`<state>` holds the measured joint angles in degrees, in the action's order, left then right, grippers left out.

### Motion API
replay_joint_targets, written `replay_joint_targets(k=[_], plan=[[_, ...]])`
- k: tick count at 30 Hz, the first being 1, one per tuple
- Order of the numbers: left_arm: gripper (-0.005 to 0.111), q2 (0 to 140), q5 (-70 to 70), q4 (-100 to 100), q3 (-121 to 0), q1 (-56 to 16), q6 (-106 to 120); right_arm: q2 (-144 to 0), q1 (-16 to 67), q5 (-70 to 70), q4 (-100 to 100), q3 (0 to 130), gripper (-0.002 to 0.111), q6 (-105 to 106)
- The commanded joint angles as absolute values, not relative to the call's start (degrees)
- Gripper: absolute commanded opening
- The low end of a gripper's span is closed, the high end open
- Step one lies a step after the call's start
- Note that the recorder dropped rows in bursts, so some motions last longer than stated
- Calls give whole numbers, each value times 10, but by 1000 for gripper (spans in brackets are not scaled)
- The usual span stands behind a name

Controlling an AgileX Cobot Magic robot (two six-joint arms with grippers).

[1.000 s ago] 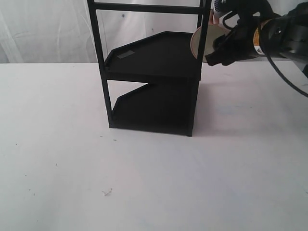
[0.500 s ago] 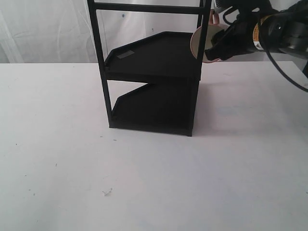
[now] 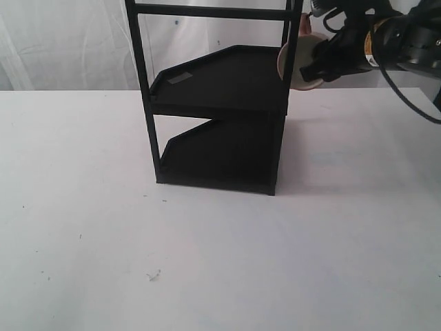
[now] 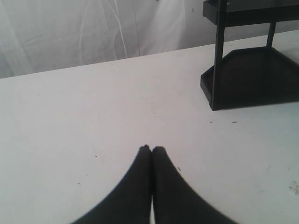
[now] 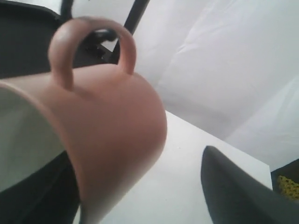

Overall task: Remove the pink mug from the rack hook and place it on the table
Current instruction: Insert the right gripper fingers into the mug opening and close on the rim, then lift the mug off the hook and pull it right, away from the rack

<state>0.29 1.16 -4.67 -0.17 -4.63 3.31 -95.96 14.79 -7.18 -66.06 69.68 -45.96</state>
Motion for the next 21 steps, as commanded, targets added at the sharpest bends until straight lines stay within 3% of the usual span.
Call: replay_joint_targets(k=[1, 21], plan=[[0, 0, 14, -46, 0, -45, 29, -968, 137, -59, -664, 709, 63, -484], [0, 0, 14, -46, 0, -45, 29, -1009, 137, -66, -678, 748, 63, -487]])
